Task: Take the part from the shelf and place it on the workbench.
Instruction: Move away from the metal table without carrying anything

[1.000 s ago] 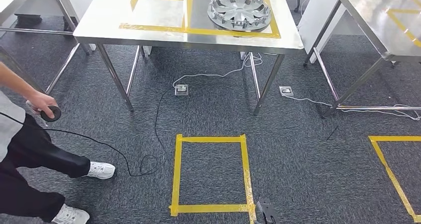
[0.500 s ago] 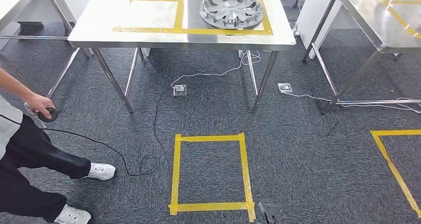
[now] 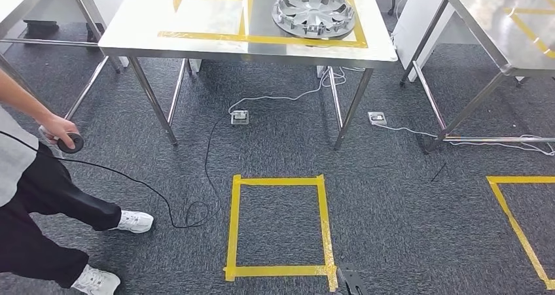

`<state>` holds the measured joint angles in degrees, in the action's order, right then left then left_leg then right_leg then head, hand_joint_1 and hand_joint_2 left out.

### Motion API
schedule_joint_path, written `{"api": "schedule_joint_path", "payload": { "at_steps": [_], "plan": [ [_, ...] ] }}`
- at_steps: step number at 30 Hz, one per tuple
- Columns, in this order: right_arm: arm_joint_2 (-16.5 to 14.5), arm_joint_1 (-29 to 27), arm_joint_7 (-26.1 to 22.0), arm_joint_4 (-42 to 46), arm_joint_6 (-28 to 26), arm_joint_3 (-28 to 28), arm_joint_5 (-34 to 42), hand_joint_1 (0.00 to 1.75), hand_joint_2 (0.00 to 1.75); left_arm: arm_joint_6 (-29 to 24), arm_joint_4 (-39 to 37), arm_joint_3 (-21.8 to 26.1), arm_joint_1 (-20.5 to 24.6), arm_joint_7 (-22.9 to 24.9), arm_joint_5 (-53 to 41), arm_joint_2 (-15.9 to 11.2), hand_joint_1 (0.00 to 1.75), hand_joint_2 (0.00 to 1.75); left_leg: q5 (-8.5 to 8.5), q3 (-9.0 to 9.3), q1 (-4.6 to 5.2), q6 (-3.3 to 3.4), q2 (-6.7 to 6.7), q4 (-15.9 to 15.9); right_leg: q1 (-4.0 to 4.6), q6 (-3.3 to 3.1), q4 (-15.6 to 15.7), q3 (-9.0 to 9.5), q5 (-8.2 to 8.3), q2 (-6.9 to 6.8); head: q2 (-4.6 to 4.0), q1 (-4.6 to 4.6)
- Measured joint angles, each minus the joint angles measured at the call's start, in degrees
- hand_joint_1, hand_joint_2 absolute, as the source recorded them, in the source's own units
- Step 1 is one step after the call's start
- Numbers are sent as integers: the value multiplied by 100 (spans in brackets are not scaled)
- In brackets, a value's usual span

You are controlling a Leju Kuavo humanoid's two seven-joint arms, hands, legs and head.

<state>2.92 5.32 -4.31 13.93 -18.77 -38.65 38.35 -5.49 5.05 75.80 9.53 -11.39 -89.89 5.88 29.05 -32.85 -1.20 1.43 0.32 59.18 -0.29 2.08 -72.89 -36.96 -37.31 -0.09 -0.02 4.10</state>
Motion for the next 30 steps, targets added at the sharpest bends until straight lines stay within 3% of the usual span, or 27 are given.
{"api": "schedule_joint_path", "payload": {
  "at_steps": [1, 2, 4, 5, 6, 10, 12, 14, 15, 16, 17, 20, 22, 25, 27, 29, 30],
  "plan": [
    [-3, -6, -22, -3, 6, -4, 23, 0, 0, 0, 0, 0, -2, 4, -1, 1, 0, 175, -2, -3, -1, -1, 3, 1, -12, 2, -28, -3, 56, 0, 0, 26],
    [-5, -9, -37, -5, 11, -7, 40, 0, 0, 0, 0, 0, -1, 8, -1, 1, 0, 175, -4, 0, -3, -4, 3, 1, -20, -6, 171, 98, 219, 0, 0, 52],
    [-7, -7, -47, -7, 15, -14, 58, 0, 0, 0, 0, 0, 6, 9, -1, 5, 0, 175, -11, 9, -1, -24, 0, -1, -18, -51, 942, 467, 619, 5, 0, 93],
    [-7, -5, -49, -7, 15, -22, 61, 0, 0, 0, 0, 0, 10, 9, -1, 7, 0, 175, -18, 4, 3, -47, -4, 0, -7, -81, 1277, 619, 735, 8, 0, 103],
    [-7, -1, -50, -8, 15, -33, 62, 0, 0, 0, 0, 0, 12, 9, -1, 8, 0, 175, -29, -10, 7, -77, -6, 1, 5, -109, 1481, 705, 778, 10, 0, 110],
    [-10, -9, -52, -20, 15, -65, 64, 0, 0, 0, 0, 0, 10, 9, -1, 3, 0, 175, -20, -54, -8, -218, -6, 17, 21, -231, 1648, 735, 822, -7, 0, 77],
    [-12, -2, -52, -25, 16, -68, 67, 0, 0, 0, 0, -1, 11, 10, -1, 2, 0, 175, 246, -216, -8, -248, -20, 381, 12, -298, 1722, 749, 883, -30, 0, 0],
    [-11, -2, -51, -30, 18, -67, 82, 0, 0, 0, 0, -1, 5, 14, -2, 2, 0, 175, 606, -533, -4, -258, -35, 1088, 41, -324, 1719, 730, 895, -41, 0, -103],
    [-10, -6, -50, -34, 19, -67, 97, 0, 0, 0, 0, -1, -1, 19, -2, 1, 0, 175, 695, -655, 0, -261, -37, 1365, 56, -330, 1709, 723, 894, -44, 0, -139],
    [-12, -9, -49, -38, 21, -67, 111, 0, 0, 0, 0, -1, -6, 22, -2, 1, 0, 175, 678, -690, 5, -258, -37, 1467, 70, -334, 1697, 718, 890, -45, 0, -161],
    [-13, -10, -47, -40, 24, -68, 125, 0, 0, 0, 0, 0, -8, 26, -2, -1, 0, 175, 553, -616, 10, -248, -35, 1344, 79, -336, 1680, 717, 884, -44, 0, -176],
    [-14, -1, -45, -43, 36, -70, 161, 0, 0, 0, 0, -1, 2, 21, -3, -2, 0, 175, 102, -89, 25, -184, -30, 337, 105, -293, 1590, 701, 828, -34, 0, -212],
    [-11, 5, -45, -47, 45, -69, 188, 0, 0, 0, -1, -1, 3, 14, -3, 1, 0, 175, 70, 41, 42, -132, -31, 58, 118, -240, 1541, 671, 805, -28, 0, -202],
    [-10, 8, -45, -53, 54, -73, 220, 0, 0, 0, -1, 0, -1, 10, -3, 5, 0, 175, 32, 27, 38, -53, -28, 26, 97, -161, 1501, 636, 762, -17, 0, -169],
    [-14, 11, -45, -55, 58, -76, 237, 0, 0, 0, 2, 0, 5, 9, -3, 4, 0, 175, 9, 18, 12, -7, -19, 6, 64, -79, 1139, 481, 505, -6, 0, -119],
    [-17, 9, -45, -57, 64, -79, 248, 0, 0, 0, 2, 0, 3, 9, -3, 0, 0, 175, 6, 2, 14, 8, -5, 7, 21, -11, 412, 167, 131, -4, 0, -55],
    [-18, 4, -45, -58, 68, -80, 253, 0, 0, 0, 1, 0, -1, 9, -3, 0, 0, 175, 5, -3, 15, 9, 1, 8, 3, 9, 99, 28, 21, -4, 0, -37]
  ]
}}
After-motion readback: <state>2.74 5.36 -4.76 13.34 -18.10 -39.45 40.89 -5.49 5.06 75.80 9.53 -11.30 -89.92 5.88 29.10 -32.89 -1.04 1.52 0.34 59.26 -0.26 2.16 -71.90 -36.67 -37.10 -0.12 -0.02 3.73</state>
